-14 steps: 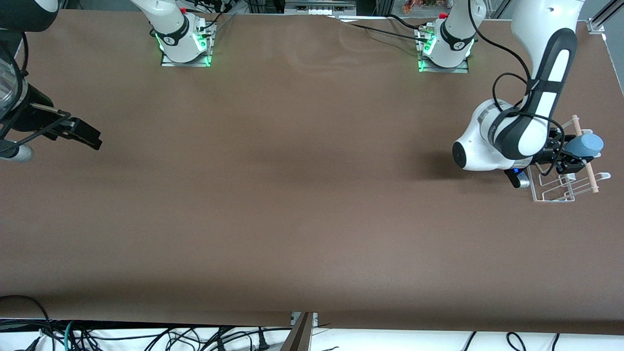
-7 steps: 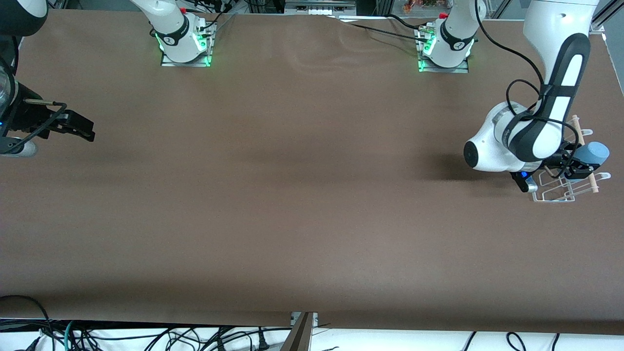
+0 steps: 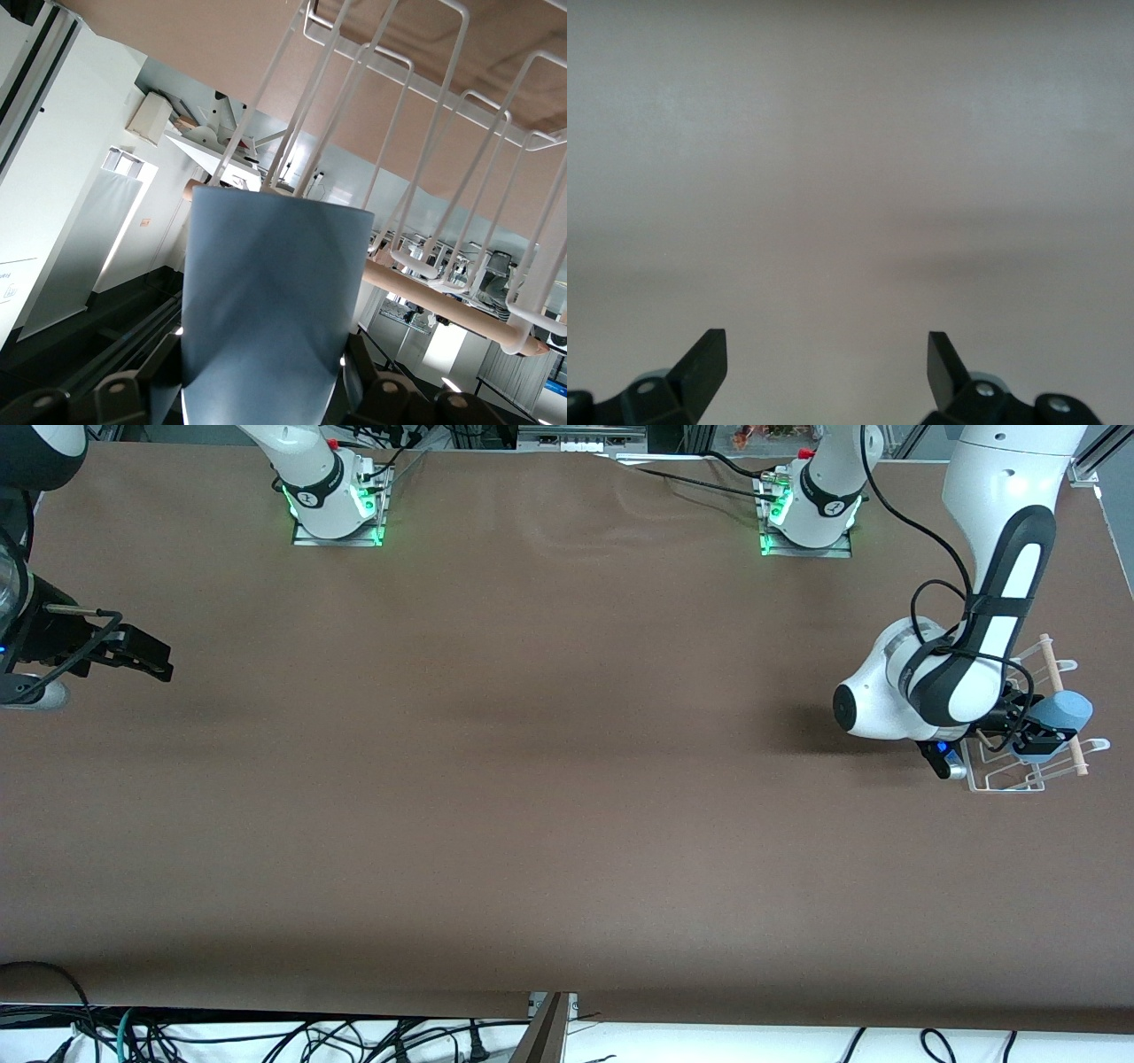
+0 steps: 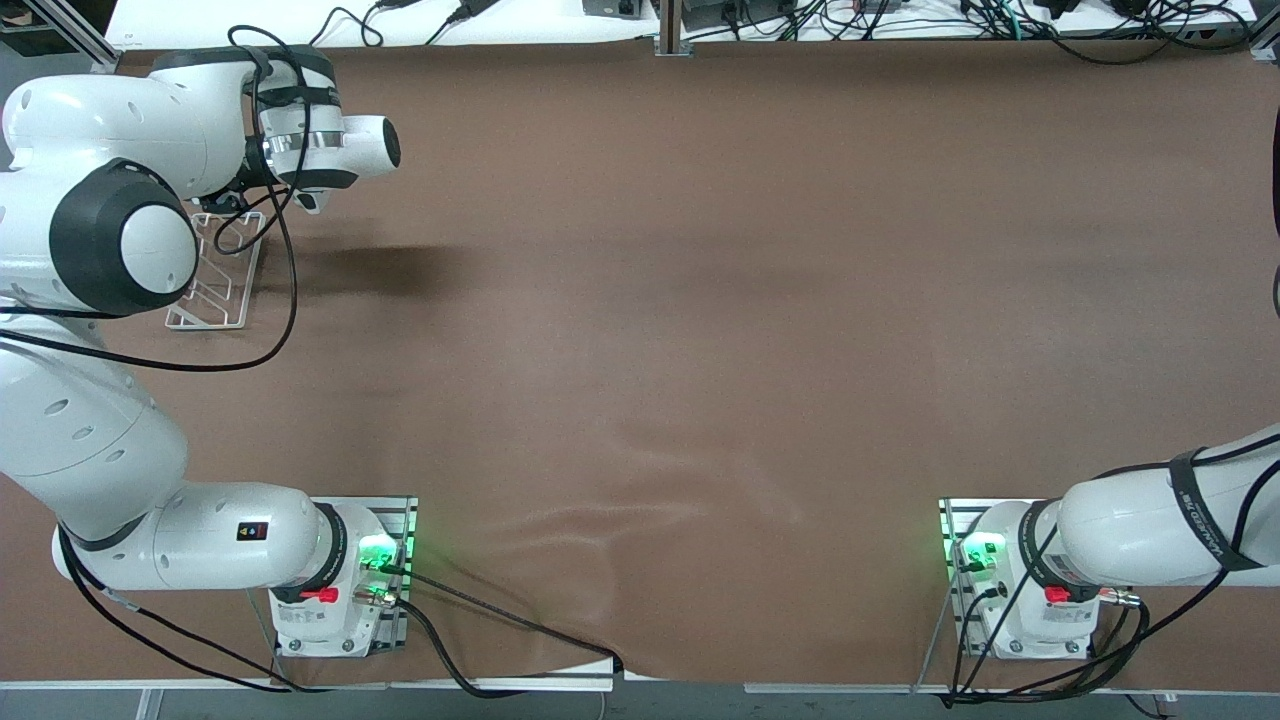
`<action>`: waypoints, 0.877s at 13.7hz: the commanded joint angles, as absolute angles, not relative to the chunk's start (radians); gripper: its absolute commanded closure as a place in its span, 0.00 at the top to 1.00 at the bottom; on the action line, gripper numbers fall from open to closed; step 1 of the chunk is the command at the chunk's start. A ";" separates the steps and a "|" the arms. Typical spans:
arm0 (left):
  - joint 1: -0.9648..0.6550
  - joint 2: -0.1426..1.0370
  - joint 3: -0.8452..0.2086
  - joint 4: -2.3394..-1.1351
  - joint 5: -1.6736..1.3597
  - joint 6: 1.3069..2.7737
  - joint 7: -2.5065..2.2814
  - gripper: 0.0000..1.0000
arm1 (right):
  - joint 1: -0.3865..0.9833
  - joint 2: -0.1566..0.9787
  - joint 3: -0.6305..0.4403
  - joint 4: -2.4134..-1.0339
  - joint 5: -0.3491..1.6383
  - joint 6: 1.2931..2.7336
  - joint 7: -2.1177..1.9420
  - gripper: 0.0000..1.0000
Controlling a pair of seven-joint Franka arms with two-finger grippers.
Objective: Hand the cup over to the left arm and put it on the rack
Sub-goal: 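Lower the cup with the left gripper into the wire rack slot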
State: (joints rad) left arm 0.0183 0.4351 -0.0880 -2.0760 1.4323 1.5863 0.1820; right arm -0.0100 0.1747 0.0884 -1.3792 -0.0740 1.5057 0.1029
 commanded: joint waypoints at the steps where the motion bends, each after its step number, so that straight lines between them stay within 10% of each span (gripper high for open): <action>1: 0.021 0.429 -0.087 -2.091 1.466 1.588 0.167 0.00 | -0.014 0.160 0.094 -1.384 -0.078 1.497 0.087 1.00; 5: 0.025 0.445 -0.087 -2.091 1.489 1.589 0.166 0.15 | -0.015 0.160 0.092 -1.384 -0.077 1.497 0.086 1.00; 6: 0.025 0.445 -0.087 -2.091 1.491 1.591 0.166 0.44 | -0.015 0.160 0.094 -1.384 -0.077 1.497 0.086 1.00; 7: 0.025 0.445 -0.087 -2.089 1.491 1.589 0.164 0.99 | -0.015 0.160 0.094 -1.384 -0.077 1.497 0.086 1.00; 12: 0.029 0.437 -0.087 -2.083 1.491 1.589 0.158 1.00 | -0.015 0.160 0.092 -1.384 -0.075 1.497 0.084 1.00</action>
State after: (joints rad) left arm 0.0210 0.4513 -0.0867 -2.0770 1.4561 1.5863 0.1671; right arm -0.0100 0.1747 0.0886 -1.3792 -0.0740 1.5057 0.1014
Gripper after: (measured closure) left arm 0.000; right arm 0.000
